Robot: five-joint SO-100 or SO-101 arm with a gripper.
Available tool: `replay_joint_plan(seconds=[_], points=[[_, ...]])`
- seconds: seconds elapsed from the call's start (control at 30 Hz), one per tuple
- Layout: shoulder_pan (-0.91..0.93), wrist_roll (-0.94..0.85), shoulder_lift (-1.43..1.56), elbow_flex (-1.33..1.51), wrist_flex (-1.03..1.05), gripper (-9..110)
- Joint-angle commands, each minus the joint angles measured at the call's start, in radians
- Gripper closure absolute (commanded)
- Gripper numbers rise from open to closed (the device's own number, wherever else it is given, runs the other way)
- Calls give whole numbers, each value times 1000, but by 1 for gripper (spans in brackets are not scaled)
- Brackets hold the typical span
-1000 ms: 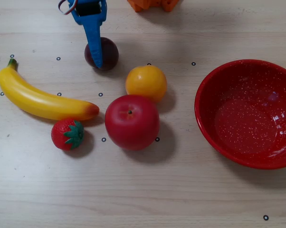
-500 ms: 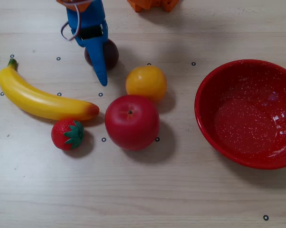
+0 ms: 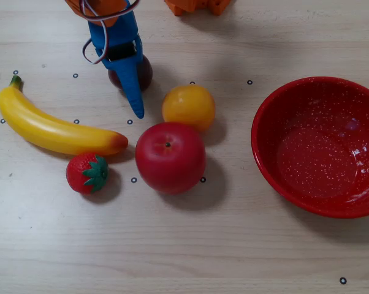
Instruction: Put plum in the red bowl.
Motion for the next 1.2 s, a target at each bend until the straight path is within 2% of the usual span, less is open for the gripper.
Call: replay_joint_plan(seconds=[0.0, 0.73, 1.07, 1.17], points=[[20, -14, 26, -69, -6, 41], [-21, -11, 9, -69, -44, 47], [-34, 14, 8, -77, -51, 61], [-37, 28, 8, -77, -52, 69]])
